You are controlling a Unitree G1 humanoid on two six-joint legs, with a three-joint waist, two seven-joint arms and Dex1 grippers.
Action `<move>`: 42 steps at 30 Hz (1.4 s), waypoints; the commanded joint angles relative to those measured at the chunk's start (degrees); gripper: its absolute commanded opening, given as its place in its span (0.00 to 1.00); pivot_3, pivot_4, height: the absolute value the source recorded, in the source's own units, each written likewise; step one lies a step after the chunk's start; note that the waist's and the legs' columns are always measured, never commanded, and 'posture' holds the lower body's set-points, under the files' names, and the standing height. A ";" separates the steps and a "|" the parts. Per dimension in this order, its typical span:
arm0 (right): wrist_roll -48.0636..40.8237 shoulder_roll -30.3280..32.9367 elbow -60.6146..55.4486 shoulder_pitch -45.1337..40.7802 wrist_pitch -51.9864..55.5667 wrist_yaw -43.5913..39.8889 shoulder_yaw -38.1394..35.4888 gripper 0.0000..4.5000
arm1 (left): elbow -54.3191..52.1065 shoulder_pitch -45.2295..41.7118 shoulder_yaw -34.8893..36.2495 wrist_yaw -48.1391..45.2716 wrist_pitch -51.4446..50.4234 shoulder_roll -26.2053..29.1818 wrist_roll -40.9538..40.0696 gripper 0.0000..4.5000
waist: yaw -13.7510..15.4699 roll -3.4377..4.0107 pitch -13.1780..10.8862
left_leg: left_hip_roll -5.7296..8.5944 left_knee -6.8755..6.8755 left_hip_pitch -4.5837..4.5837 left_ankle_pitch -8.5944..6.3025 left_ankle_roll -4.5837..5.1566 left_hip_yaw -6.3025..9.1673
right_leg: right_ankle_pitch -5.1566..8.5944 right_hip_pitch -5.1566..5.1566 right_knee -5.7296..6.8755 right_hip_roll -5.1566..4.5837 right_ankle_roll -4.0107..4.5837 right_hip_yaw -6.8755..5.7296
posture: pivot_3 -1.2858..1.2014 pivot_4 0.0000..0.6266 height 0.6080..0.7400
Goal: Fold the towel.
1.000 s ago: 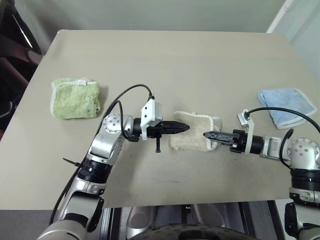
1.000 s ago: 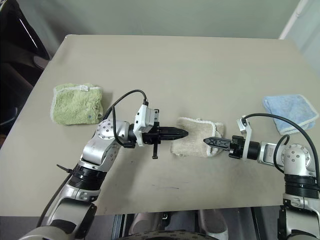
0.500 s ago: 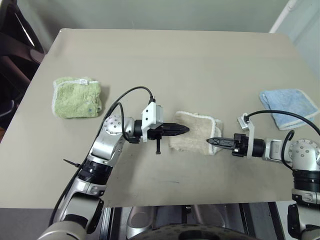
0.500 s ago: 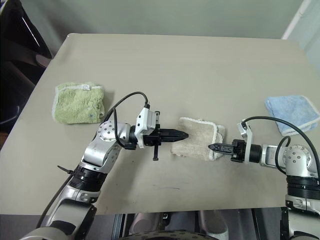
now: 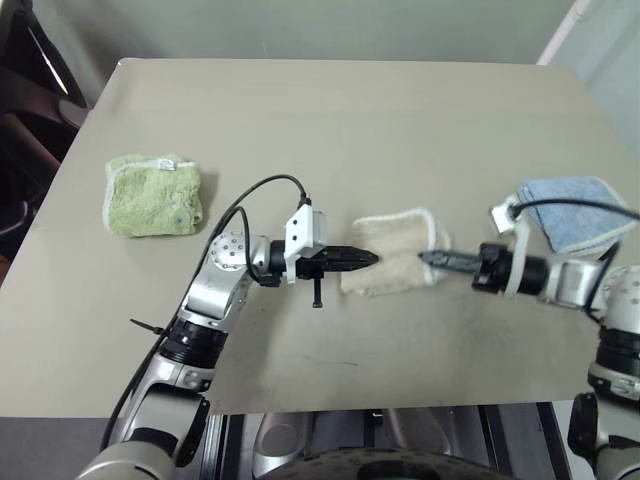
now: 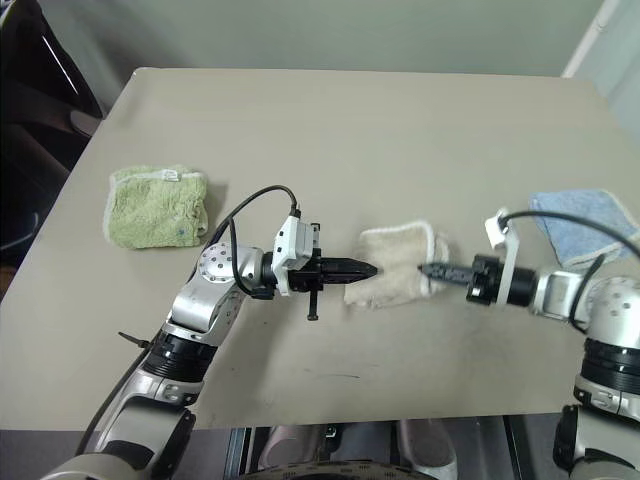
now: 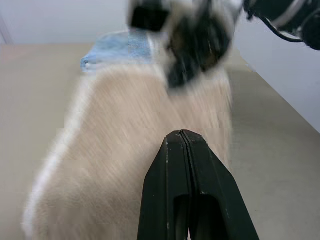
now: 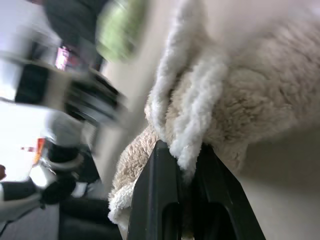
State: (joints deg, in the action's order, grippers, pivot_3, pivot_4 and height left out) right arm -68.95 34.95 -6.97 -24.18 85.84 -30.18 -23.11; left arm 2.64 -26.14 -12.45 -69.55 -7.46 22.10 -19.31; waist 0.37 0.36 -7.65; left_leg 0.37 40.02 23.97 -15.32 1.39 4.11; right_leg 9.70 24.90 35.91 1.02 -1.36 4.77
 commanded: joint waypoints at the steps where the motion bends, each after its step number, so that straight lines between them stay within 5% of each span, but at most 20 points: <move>1: -6.14 -0.20 -2.53 -2.75 -1.13 6.96 -6.79 0.00 | 0.34 -1.41 -0.01 0.07 1.48 -0.40 0.27 0.00 | 0.12 0.00 0.00 | 0.00 0.00 0.00 0.00 0.00 0.01 | 0.02 0.00 0.00 0.00 0.00 0.00 | 0.52 0.24 0.95; 9: -14.92 -0.07 -3.90 -4.63 -15.90 33.49 -21.27 0.00 | 2.84 -2.88 -0.89 -0.70 2.99 -2.44 0.71 0.00 | 0.57 0.03 -0.01 | 0.02 -0.01 0.06 -0.08 0.11 0.03 | 0.05 0.03 -0.02 -0.06 -0.17 0.00 | 0.52 0.24 0.95; 17: -14.09 -0.71 -6.24 1.46 -28.77 44.18 -24.08 0.00 | 5.37 -4.32 -1.82 -1.33 4.25 -3.96 1.12 0.00 | 0.50 0.10 0.00 | 0.01 -0.03 0.07 -0.26 0.15 -0.01 | -0.06 0.06 -0.02 -0.08 -0.71 0.01 | 0.52 0.24 0.95; 27: -5.35 -7.31 -5.72 6.48 -46.06 49.12 -25.31 0.00 | 7.00 -4.61 -2.69 -1.33 5.27 -5.89 1.64 0.00 | 0.48 0.22 0.03 | 0.03 0.00 0.07 -0.34 0.25 -0.04 | -0.03 0.03 -0.05 -0.14 -0.82 0.01 | 0.52 0.24 0.95; 42: -0.66 -7.73 -3.13 10.43 -49.57 47.45 -20.89 0.00 | 6.67 -3.83 -2.16 -0.67 5.90 -6.17 2.09 0.00 | 0.48 0.31 0.04 | 0.03 0.00 0.06 -0.34 0.25 -0.05 | -0.03 0.02 -0.04 -0.14 -0.84 0.01 | 0.52 0.24 0.95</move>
State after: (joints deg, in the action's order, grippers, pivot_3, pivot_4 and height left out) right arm -70.15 26.07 -9.05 -13.73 36.73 18.38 -43.92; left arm 10.16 -30.05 -14.95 -70.65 -2.53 16.26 -17.00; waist 0.85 0.67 -7.61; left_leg 0.40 40.02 24.03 -15.66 1.63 4.06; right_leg 9.67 24.92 35.87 0.88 -2.20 4.78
